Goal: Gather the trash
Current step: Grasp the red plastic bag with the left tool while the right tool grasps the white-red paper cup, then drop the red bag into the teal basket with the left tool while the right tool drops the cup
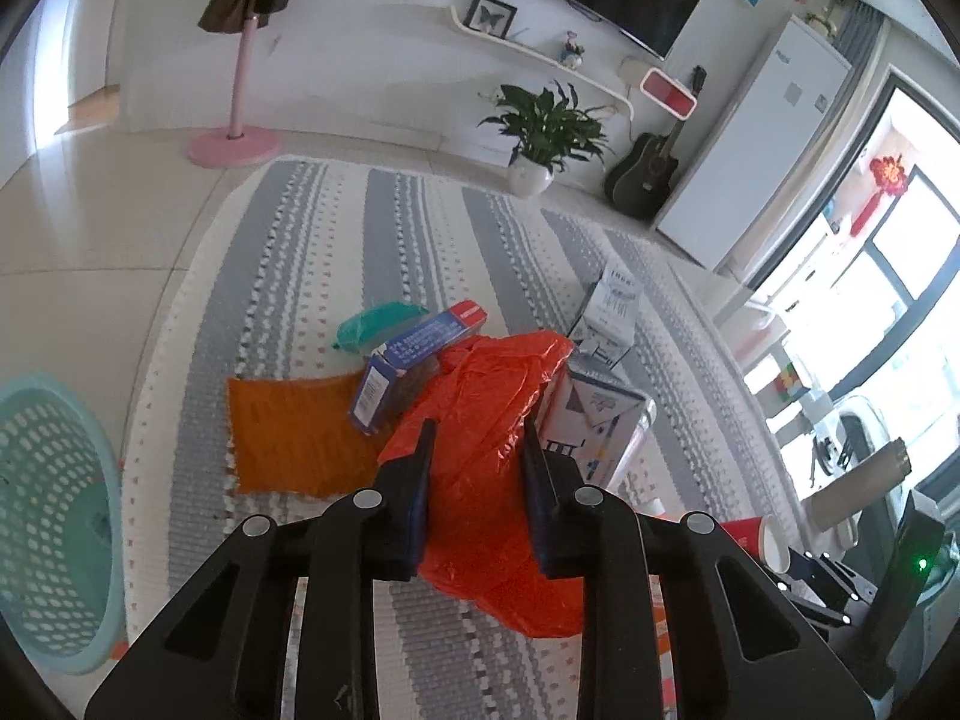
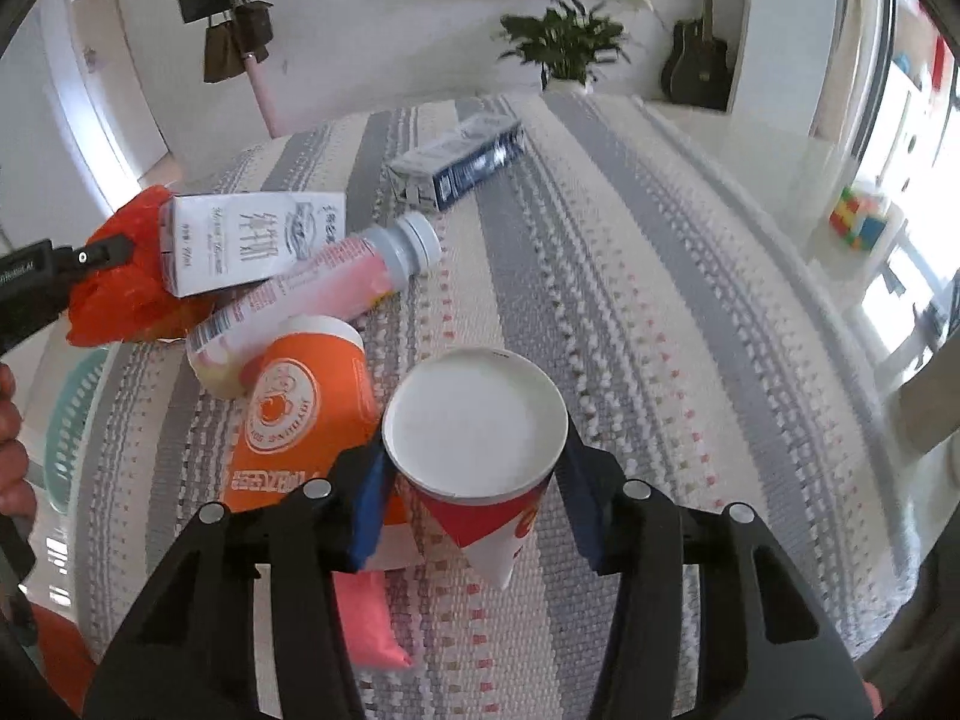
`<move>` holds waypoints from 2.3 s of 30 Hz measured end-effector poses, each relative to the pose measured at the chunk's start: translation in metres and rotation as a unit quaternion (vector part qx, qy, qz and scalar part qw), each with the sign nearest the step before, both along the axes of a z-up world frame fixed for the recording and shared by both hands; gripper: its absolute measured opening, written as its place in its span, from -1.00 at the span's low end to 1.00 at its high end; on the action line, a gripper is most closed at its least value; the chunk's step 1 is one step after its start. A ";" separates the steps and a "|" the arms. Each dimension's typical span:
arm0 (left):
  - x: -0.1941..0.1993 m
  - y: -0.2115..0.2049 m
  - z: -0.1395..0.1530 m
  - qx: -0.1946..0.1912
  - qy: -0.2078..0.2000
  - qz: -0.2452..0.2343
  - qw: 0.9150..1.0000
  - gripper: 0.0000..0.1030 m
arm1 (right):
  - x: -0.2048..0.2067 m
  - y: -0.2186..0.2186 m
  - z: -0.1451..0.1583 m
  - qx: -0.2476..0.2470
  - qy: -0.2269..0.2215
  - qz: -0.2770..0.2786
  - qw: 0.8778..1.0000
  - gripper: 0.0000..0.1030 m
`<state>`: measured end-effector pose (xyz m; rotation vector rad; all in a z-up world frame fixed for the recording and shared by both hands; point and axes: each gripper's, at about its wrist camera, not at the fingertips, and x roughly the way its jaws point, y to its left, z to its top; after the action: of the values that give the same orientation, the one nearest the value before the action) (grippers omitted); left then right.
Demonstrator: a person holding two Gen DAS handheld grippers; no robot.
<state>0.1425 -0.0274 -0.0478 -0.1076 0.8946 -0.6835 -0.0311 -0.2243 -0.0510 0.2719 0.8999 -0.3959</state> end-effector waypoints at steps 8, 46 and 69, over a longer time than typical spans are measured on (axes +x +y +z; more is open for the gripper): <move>-0.010 0.029 0.024 -0.047 -0.023 0.005 0.999 -0.56 | 0.003 0.026 0.054 -0.075 -0.054 0.005 0.996 -0.10; 0.034 0.343 0.004 -0.053 0.066 0.308 0.948 -0.43 | 0.220 0.344 0.031 0.141 -0.061 0.256 0.954 -0.08; 0.012 0.265 0.053 -0.091 -0.020 0.225 0.970 0.26 | 0.148 0.269 0.098 0.086 -0.136 0.245 0.956 0.01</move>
<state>0.1542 0.2375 0.0054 -0.4458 0.7325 -0.3395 0.1171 0.0451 0.0470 0.2450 0.6994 0.1799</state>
